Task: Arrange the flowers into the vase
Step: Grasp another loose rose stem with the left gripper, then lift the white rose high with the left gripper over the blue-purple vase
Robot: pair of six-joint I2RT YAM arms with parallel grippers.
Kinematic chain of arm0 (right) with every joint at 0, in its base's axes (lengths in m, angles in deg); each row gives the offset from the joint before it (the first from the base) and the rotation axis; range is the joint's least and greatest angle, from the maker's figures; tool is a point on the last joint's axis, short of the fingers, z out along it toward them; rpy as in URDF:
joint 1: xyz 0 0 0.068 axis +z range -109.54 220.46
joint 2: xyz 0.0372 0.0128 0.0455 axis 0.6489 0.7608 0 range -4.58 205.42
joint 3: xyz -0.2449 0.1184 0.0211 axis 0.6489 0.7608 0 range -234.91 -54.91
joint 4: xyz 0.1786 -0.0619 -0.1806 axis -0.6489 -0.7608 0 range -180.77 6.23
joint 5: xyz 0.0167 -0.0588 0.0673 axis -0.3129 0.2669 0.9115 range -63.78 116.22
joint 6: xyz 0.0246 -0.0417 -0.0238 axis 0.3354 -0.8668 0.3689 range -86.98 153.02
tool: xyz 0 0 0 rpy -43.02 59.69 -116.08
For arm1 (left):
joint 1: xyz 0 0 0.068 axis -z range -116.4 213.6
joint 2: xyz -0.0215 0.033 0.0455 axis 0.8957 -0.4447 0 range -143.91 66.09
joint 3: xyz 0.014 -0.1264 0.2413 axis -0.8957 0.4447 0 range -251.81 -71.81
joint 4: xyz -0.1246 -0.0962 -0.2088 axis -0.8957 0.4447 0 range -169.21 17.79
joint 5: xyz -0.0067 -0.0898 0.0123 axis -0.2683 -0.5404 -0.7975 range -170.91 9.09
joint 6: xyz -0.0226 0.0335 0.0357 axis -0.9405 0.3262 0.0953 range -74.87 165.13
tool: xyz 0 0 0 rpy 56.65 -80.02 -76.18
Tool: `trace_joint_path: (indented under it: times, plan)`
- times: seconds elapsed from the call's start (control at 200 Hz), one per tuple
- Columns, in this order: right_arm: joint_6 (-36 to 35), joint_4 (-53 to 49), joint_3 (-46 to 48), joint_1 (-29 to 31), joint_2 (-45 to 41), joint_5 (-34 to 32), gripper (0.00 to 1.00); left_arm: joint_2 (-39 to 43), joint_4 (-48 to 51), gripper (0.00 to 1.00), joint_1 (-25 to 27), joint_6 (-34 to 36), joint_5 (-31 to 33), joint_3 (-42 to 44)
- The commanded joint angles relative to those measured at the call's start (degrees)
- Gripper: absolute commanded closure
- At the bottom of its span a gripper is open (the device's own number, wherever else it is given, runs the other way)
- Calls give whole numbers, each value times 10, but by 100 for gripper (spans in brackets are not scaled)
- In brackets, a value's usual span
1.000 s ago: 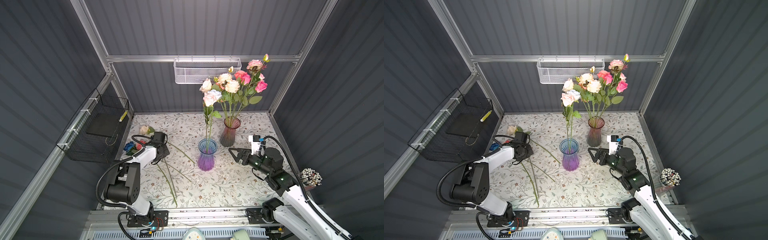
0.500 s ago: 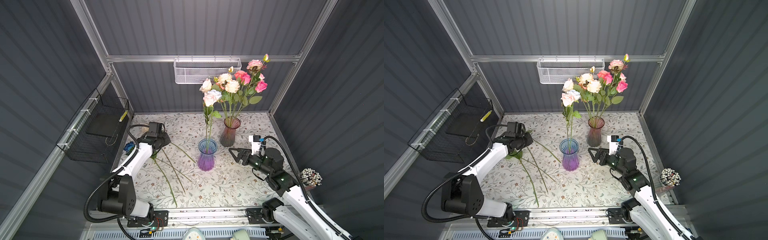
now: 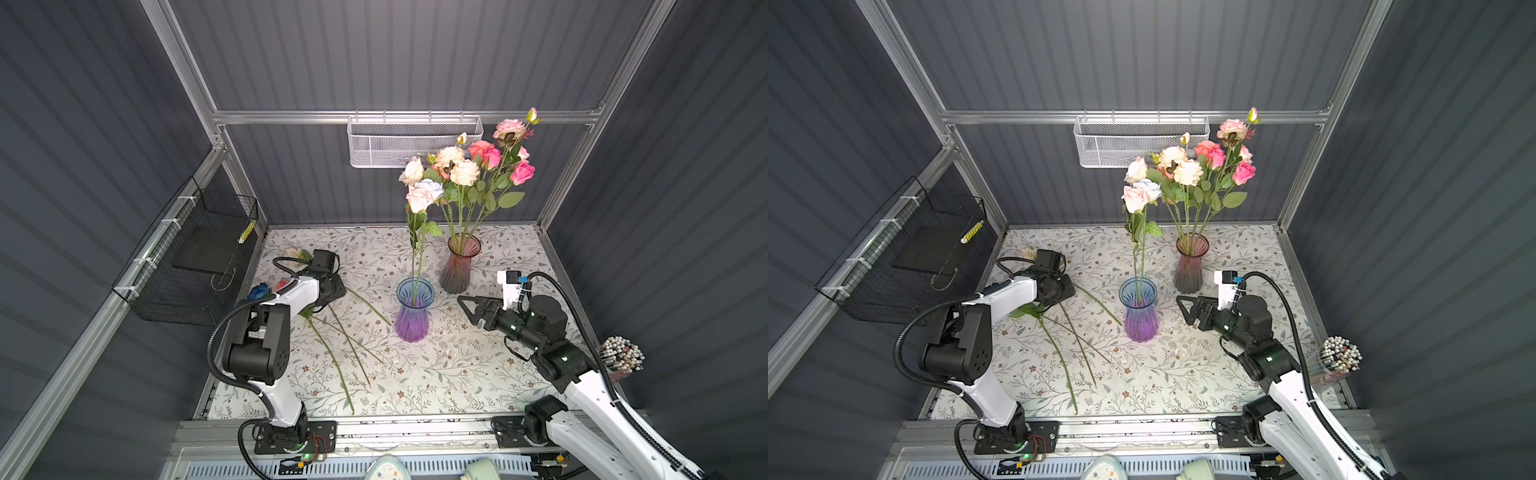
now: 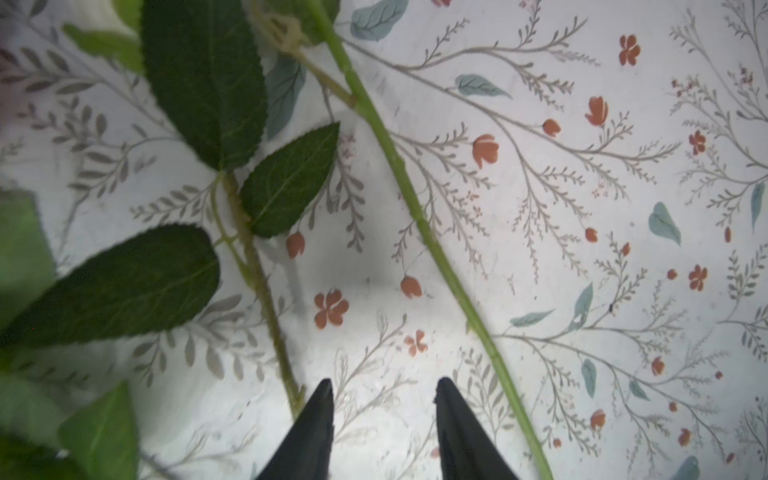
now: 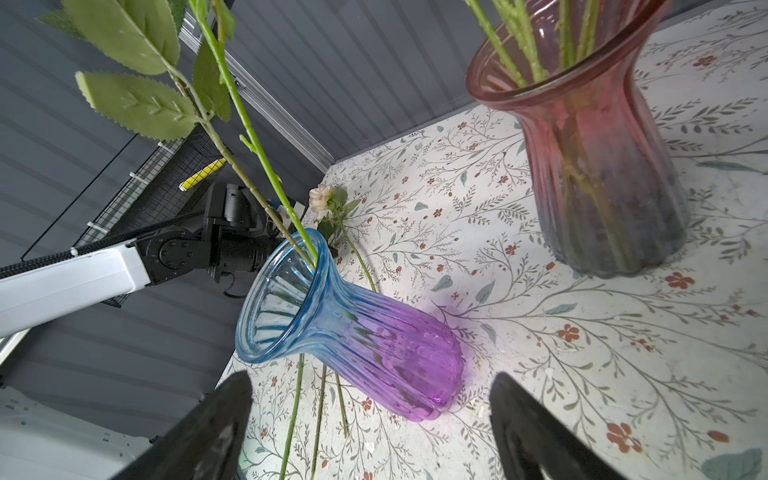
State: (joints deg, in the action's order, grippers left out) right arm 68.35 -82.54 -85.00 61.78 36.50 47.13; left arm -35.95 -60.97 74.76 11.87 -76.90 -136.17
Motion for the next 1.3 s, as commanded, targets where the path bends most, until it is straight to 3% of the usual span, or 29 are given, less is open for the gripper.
trace_joint_path:
  times: [0.0,0.245,0.48,0.735,1.035,1.291]
  plan:
    - [-15,-8,1,-1,-7,-5,10,-23,-48,57,-4,-9,-4,-25]
    - [-23,-4,5,-1,3,-8,9,-68,-73,58,-14,-26,-24,-41]
    - [-26,-6,1,-1,6,-3,9,-99,-78,83,-23,-14,-28,-61]
    - [-23,3,5,-1,2,9,8,-90,-56,95,-23,63,-94,-116]
    - [-13,11,5,-1,4,15,9,-2,-58,100,-23,65,-99,-91]
    - [-18,-2,-8,-1,1,19,9,136,-68,100,-23,52,-108,-41]
